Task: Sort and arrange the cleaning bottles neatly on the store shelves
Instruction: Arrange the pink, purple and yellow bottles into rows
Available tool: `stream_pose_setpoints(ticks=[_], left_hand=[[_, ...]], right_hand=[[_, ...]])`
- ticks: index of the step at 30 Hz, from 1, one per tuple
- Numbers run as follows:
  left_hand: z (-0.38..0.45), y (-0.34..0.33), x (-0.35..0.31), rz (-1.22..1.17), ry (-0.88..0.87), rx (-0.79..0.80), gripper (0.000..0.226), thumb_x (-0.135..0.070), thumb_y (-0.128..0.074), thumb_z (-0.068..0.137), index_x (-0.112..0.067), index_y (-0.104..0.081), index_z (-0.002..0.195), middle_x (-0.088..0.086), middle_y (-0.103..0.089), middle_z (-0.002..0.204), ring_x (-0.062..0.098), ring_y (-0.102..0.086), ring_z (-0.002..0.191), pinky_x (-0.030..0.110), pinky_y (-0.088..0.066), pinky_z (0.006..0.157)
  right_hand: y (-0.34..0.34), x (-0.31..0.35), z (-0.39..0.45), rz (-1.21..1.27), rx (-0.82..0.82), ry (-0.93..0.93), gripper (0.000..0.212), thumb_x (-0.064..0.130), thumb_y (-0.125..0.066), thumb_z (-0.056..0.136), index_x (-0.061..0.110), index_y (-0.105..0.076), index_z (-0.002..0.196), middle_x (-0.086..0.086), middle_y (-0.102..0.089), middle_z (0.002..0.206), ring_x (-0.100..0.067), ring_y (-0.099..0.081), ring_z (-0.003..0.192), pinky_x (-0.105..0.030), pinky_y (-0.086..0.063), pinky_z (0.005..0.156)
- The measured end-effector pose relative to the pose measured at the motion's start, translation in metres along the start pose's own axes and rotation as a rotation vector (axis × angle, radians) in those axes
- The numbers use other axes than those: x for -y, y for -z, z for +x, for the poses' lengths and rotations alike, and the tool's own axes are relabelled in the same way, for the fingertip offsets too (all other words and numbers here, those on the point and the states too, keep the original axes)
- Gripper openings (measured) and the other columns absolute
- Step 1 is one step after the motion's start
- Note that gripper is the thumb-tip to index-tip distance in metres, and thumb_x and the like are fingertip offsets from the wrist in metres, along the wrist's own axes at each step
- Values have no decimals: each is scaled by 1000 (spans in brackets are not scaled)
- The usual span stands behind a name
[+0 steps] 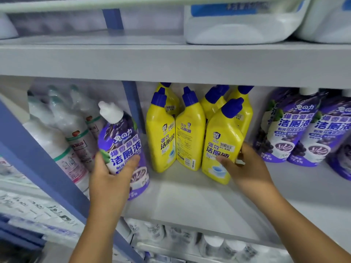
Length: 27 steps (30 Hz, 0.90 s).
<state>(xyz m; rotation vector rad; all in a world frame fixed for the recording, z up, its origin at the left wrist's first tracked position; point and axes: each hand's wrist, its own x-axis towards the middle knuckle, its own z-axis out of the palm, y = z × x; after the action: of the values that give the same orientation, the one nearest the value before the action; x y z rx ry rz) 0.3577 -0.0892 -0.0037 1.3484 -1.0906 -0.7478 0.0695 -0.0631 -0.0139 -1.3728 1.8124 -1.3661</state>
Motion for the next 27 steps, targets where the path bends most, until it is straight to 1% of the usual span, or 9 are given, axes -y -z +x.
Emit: stream_pose_setpoints(ticks=[3,5,7,10,14,17,20,23,27], left_hand=[[-43,6,-20,-35,28,96,34,-21,-86,77,-39,-67,98,-17,-78,87,5,-74,77,33,-55,71],[-66,-8,-38,-54,23,223,46,-36,-95,61,-46,-68,97,-13,-79,90,8,-75,80,36,-56,72],[-85,-32,-51,-86,28,352,54,-46,-90,47,-47,-70,97,-9,-80,91,9,-76,80,29,-58,69],[-106,-76,-57,-120,38,487,52,-23,-97,55,-29,-71,100,-6,-80,88,8,-76,75,17,-56,60],[-128,-140,-63,-132,11,618,40,0,-82,76,-23,-68,105,-8,-80,90,7,-76,79,17,-56,62],[-145,-185,-62,-122,-34,658,45,-11,-89,74,-31,-68,108,-13,-79,94,6,-76,85,26,-59,72],[-161,-225,-62,-134,-44,660,46,-26,-92,67,-45,-69,103,-15,-79,97,7,-75,89,33,-58,79],[-169,-257,-62,-182,-31,645,55,-29,-94,60,-33,-68,108,-10,-79,100,12,-76,90,26,-60,72],[-175,-284,-59,-180,-39,599,39,-13,-87,77,-28,-65,105,-20,-78,89,3,-75,81,13,-54,61]], right_hand=[[5,1,3,9,43,-18,22,28,-80,85,34,-62,98,19,-71,98,1,-64,95,-7,-45,68],[11,1,2,53,45,-30,24,24,-80,85,32,-60,95,19,-69,97,2,-64,92,-3,-45,65],[21,-3,-1,106,43,-39,28,20,-81,84,28,-61,102,13,-70,99,-1,-66,90,-3,-46,66],[52,-9,-9,211,7,-54,30,14,-80,85,25,-61,106,5,-71,103,4,-67,81,-8,-49,69],[123,-35,-21,179,-182,-41,22,18,-78,87,30,-65,99,9,-73,101,7,-67,82,-8,-49,71],[185,-60,-27,181,-436,-43,17,17,-77,88,20,-67,101,2,-74,100,-2,-68,83,-8,-50,73],[238,-87,-25,92,-595,15,25,15,-77,89,19,-62,108,-6,-69,104,-16,-68,91,-24,-54,82],[269,-104,-4,4,-538,77,35,8,-78,86,30,-55,101,6,-65,95,3,-65,82,-11,-48,75],[279,-121,30,-84,-471,59,46,28,-83,81,14,-59,119,5,-66,112,-8,-61,99,-16,-45,87]])
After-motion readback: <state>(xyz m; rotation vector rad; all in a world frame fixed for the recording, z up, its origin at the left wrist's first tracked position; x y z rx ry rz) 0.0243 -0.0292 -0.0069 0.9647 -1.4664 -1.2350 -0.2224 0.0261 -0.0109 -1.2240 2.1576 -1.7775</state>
